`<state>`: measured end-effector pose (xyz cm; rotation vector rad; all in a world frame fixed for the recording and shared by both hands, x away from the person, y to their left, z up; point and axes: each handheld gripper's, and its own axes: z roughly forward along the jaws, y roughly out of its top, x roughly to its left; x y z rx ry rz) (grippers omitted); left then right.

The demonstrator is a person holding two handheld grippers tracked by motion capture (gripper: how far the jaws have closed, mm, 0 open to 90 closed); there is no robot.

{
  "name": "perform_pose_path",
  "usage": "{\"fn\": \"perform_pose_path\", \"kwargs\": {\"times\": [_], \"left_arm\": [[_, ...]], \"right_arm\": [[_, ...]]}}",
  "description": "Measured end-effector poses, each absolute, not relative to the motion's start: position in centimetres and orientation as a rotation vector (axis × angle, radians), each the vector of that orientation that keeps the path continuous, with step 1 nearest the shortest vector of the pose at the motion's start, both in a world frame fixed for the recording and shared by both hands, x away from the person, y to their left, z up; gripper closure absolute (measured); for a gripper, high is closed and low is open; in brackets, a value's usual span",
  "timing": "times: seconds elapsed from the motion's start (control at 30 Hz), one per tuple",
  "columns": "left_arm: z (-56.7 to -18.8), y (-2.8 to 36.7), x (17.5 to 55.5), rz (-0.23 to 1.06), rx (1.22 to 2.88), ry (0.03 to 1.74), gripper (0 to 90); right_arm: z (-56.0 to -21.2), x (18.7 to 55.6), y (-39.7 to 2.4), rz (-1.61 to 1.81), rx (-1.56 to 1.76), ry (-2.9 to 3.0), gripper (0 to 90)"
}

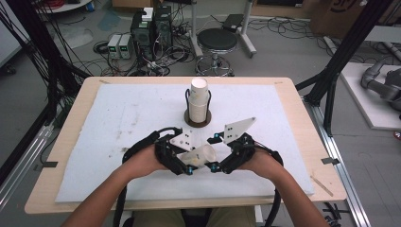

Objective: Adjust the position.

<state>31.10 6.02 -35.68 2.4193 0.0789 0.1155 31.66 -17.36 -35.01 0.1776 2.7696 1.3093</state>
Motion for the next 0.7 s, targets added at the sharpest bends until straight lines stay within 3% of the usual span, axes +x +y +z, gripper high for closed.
{"fn": "perform_pose_path", "kwargs": {"times": [0.17, 0.53, 0.7], "left_arm": [[-35.8, 5.7, 31.0, 0.095, 2.449, 0.054, 38.8], [-36.1, 5.3, 30.9, 0.043, 2.48, 0.021, 39.0], [-36.3, 5.4, 30.9, 0.037, 2.47, 0.015, 37.6]], "right_arm": [[-35.1, 31.5, -16.8, 1.266, 0.118, 2.799, 20.5], [-35.4, 31.3, -15.9, 1.17, -0.019, 2.861, 36.1], [-35.5, 31.3, -15.9, 1.166, -0.039, 2.87, 37.4]]}}
